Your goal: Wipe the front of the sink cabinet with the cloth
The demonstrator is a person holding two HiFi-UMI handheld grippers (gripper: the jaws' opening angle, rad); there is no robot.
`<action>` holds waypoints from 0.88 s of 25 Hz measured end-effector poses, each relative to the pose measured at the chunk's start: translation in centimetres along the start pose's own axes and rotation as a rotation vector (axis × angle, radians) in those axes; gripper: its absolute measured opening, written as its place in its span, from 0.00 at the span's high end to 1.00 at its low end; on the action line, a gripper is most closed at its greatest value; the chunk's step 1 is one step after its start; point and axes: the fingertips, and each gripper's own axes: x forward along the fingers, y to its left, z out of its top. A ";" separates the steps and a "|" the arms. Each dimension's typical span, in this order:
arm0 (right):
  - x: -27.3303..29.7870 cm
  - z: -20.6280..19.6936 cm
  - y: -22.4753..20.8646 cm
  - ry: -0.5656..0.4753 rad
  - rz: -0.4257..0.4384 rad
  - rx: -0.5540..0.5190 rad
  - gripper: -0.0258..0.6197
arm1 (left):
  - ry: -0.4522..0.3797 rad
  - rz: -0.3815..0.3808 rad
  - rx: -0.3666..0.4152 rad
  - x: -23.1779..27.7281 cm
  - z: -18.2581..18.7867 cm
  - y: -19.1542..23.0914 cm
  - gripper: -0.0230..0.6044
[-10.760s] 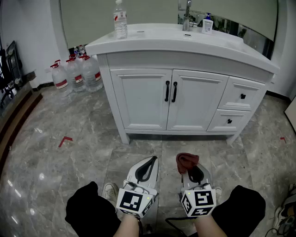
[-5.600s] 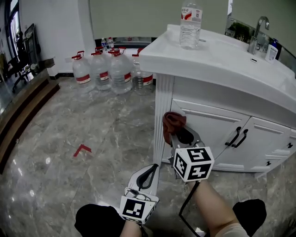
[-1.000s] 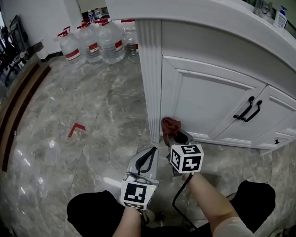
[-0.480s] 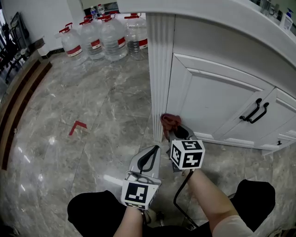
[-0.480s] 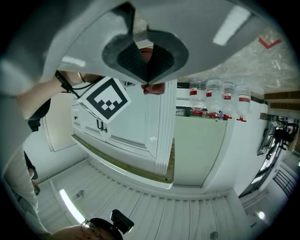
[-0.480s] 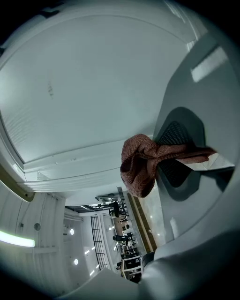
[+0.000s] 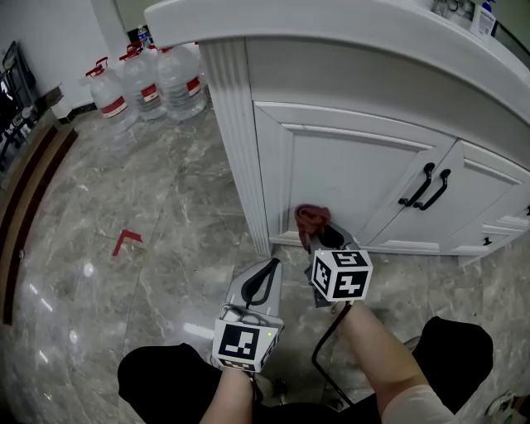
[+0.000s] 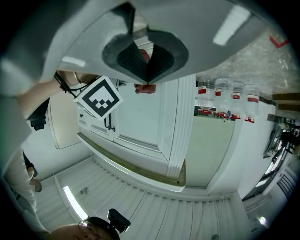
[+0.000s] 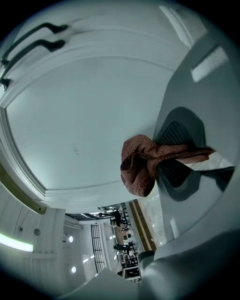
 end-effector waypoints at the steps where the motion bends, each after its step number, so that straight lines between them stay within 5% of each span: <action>1: -0.4 0.0 -0.7 -0.001 -0.011 0.005 0.82 | -0.003 -0.005 -0.003 0.2 0.1 -0.3 0.96; 22: -8.7 0.8 -12.7 -0.016 -0.216 0.024 0.82 | 0.027 -0.108 0.006 4.7 -0.5 -7.5 0.96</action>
